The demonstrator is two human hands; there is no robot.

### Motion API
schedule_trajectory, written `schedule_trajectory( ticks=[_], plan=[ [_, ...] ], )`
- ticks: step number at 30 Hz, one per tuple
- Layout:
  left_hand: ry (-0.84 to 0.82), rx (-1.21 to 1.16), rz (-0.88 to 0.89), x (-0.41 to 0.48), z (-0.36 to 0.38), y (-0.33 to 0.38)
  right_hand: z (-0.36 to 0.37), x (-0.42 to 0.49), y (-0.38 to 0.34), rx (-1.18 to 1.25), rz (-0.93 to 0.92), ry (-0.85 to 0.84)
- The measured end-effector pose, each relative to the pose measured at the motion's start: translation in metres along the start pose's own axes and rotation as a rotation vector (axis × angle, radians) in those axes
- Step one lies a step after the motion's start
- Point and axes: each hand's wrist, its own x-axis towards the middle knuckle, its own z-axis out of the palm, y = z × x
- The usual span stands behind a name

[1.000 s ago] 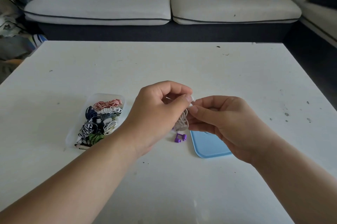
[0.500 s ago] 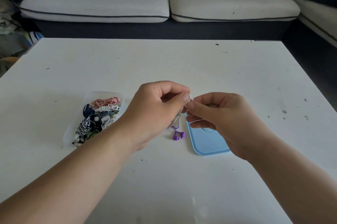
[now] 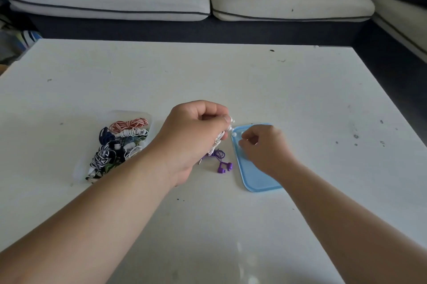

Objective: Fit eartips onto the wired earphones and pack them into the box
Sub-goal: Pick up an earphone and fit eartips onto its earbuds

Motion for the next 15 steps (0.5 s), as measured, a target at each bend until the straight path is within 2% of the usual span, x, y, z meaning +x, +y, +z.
schedule_trajectory(
  ticks=[11, 15],
  plan=[
    [0.008, 0.044, 0.000, -0.004, -0.021, 0.001, 0.020, 0.005, -0.014, -0.292, 0.035, -0.029],
    [0.019, 0.053, 0.006, -0.006, -0.023, 0.002, 0.016, -0.001, -0.014, -0.221, 0.053, -0.027]
  ],
)
